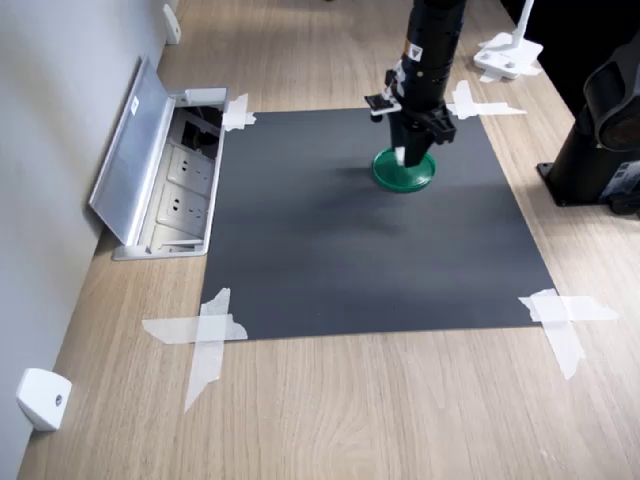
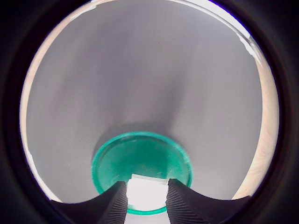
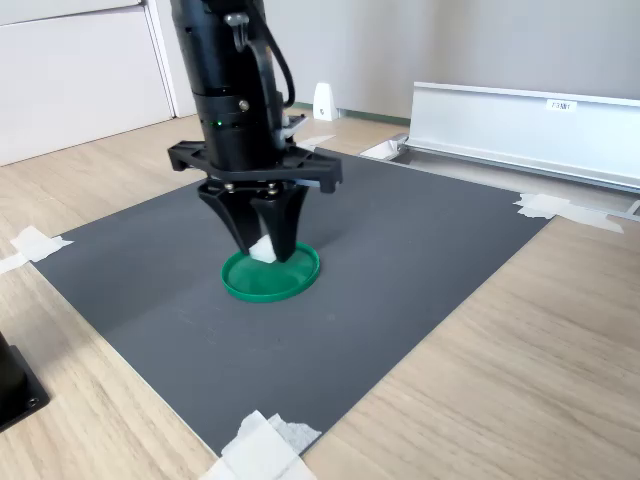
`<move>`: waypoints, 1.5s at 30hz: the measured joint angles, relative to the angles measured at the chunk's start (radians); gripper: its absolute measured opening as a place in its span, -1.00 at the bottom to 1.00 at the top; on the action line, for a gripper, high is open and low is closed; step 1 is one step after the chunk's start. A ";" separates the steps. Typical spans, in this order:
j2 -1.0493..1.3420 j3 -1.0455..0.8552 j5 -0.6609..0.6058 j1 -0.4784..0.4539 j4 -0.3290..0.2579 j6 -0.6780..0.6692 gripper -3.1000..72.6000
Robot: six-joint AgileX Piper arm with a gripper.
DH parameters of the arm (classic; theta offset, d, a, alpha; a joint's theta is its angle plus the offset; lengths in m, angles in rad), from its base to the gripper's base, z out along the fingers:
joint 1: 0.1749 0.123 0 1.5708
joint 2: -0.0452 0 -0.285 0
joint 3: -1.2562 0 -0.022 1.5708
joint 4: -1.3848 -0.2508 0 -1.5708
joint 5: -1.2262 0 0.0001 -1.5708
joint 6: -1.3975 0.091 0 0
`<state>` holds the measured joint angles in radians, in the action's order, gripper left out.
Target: Grasp a white terminal and put it on the green lid.
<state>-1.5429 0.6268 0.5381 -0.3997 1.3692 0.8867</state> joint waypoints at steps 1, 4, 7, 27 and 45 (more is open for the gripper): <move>0.000 0.000 0.000 0.000 -0.001 0.004 -0.06; 0.000 0.000 -0.010 0.000 -0.016 0.007 -0.06; 0.000 0.000 -0.010 0.000 -0.021 0.008 -0.06; 0.000 0.000 -0.028 -0.008 -0.013 0.017 0.33; 0.321 -0.006 0.003 -0.008 -0.086 0.106 -0.17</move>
<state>-1.2217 0.6210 0.5410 -0.4079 1.2835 0.9923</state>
